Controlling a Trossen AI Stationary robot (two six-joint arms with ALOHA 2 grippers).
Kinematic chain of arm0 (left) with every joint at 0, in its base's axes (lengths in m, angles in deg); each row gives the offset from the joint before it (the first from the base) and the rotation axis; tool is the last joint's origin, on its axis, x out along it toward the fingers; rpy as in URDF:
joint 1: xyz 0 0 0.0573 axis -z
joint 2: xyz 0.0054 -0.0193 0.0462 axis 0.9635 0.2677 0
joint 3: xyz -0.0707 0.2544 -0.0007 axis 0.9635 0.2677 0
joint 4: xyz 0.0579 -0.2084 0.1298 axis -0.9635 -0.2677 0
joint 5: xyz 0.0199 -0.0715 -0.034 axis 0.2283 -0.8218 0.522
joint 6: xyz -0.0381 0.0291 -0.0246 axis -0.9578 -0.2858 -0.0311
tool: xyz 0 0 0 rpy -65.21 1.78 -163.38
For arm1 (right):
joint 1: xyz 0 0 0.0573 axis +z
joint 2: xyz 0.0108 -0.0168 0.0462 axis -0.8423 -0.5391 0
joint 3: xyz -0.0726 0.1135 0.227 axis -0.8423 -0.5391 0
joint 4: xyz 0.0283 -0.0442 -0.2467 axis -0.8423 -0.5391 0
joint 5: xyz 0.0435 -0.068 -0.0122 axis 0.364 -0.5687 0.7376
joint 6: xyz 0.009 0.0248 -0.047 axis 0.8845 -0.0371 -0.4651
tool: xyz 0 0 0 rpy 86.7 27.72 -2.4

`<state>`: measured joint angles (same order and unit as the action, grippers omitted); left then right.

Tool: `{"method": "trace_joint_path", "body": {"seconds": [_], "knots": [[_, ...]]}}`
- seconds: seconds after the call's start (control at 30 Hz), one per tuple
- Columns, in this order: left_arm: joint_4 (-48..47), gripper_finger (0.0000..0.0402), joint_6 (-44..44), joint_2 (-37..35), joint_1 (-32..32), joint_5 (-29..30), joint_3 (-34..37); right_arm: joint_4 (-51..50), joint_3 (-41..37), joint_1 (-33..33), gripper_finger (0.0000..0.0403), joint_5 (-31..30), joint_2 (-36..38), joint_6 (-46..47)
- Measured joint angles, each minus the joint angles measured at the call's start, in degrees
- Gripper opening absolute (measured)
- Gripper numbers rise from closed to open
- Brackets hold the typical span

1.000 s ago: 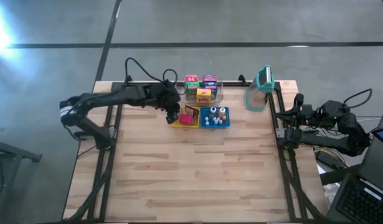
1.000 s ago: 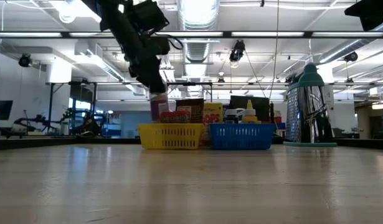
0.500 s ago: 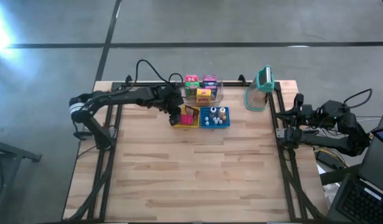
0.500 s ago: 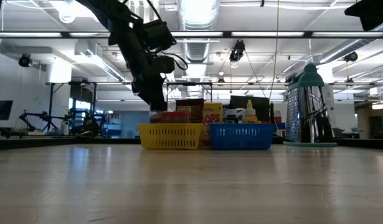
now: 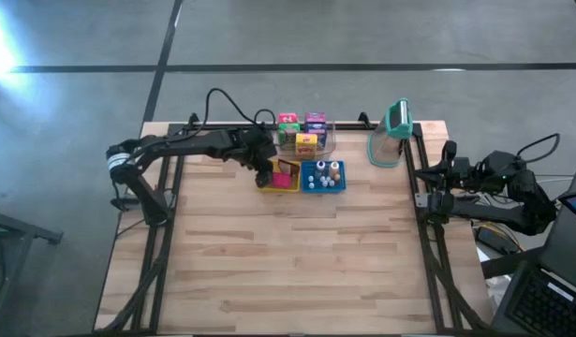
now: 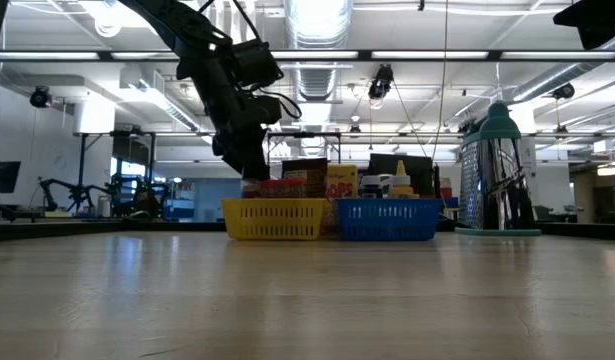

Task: Pick & Place Kitchen Items
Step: Put the violet seasoning bottle into the yellow bin, then return to Home Position

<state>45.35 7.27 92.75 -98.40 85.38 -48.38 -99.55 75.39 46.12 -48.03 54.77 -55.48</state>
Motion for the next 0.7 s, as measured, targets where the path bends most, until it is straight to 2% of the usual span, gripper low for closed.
{"method": "trace_joint_path", "body": {"seconds": [0.17,0.33,0.53,0.7], "knots": [[-0.46,0.0281,0.42,0.0,0.02,-2.6,0.11,0.02,0.01,-0.01,0.0008,-0.01,-0.01,0.0],[-0.73,0.0308,2.71,-0.58,0.0,-2.73,0.11,0.02,0.01,-0.01,0.0008,-0.01,0.0,0.0],[-0.72,0.0309,5.76,-3.63,-0.04,-2.4,0.12,0.0,0.01,0.01,0.0008,-0.01,-0.02,0.0],[-1.54,0.0311,7.59,-9.69,-0.5,-1.9,0.11,0.0,0.02,-0.01,0.0008,0.0,0.0,0.0]]}}
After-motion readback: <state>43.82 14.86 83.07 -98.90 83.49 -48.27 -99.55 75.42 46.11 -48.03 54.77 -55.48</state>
